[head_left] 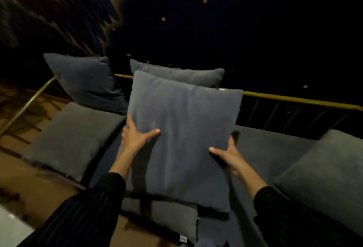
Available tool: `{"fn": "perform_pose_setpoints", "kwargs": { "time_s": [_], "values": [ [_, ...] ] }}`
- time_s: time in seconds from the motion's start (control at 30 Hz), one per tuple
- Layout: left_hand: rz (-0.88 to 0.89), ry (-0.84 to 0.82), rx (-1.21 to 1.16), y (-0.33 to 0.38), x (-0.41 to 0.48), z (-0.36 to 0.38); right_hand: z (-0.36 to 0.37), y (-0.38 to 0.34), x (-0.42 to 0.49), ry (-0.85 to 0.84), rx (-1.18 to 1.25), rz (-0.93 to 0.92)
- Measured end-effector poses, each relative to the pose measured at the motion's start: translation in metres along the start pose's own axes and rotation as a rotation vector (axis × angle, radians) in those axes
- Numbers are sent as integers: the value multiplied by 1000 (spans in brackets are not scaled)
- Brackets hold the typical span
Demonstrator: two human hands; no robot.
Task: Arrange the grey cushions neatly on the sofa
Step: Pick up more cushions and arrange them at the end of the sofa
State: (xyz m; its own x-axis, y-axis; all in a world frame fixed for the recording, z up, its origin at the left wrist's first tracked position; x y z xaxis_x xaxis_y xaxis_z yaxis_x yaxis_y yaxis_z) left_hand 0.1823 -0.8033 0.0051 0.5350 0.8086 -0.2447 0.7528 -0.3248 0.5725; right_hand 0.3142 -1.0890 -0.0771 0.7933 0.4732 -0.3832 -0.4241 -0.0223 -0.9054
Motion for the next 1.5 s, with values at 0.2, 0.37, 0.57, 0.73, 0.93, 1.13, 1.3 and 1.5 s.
{"fn": "perform_pose_setpoints", "kwargs": {
  "time_s": [0.2, 0.37, 0.57, 0.73, 0.93, 1.13, 1.3, 1.5],
  "values": [
    [48, -118, 394, -26, -13, 69, 45, 37, 14, -119, -580, 140],
    [314, 164, 324, 39, -58, 110, -14, 27, 4, -128, -560, 134],
    [885, -253, 335, 128, -142, 234, -146, 13, -30, 255, -556, 194],
    [993, -643, 404, 202, -187, 333, -301, 7, -93, 797, -497, 230],
    [778, -819, 420, 274, -219, 452, -431, 2, -156, 1302, -572, 307],
    [444, -813, 408, 306, -218, 566, -512, 45, -145, 1308, -291, 395],
    [213, -740, 314, 312, -198, 632, -549, 75, -134, 1309, -221, 353],
    [105, -883, 89, 311, -184, 646, -570, 98, -124, 1233, -205, 322]
  ]
}}
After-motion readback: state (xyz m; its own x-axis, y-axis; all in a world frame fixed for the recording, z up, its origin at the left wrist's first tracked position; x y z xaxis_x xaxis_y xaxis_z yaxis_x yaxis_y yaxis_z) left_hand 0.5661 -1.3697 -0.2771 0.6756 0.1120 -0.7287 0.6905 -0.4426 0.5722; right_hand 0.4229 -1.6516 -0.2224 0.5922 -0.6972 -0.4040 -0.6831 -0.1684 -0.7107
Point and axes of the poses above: each hand's wrist, its own x-axis towards the middle knuckle, its own z-axis out of the palm, y = z × x, the point moved 4 cm from there along x, towards the middle knuckle, and after that the axes turned 10 degrees about x, right-handed, at the moved point
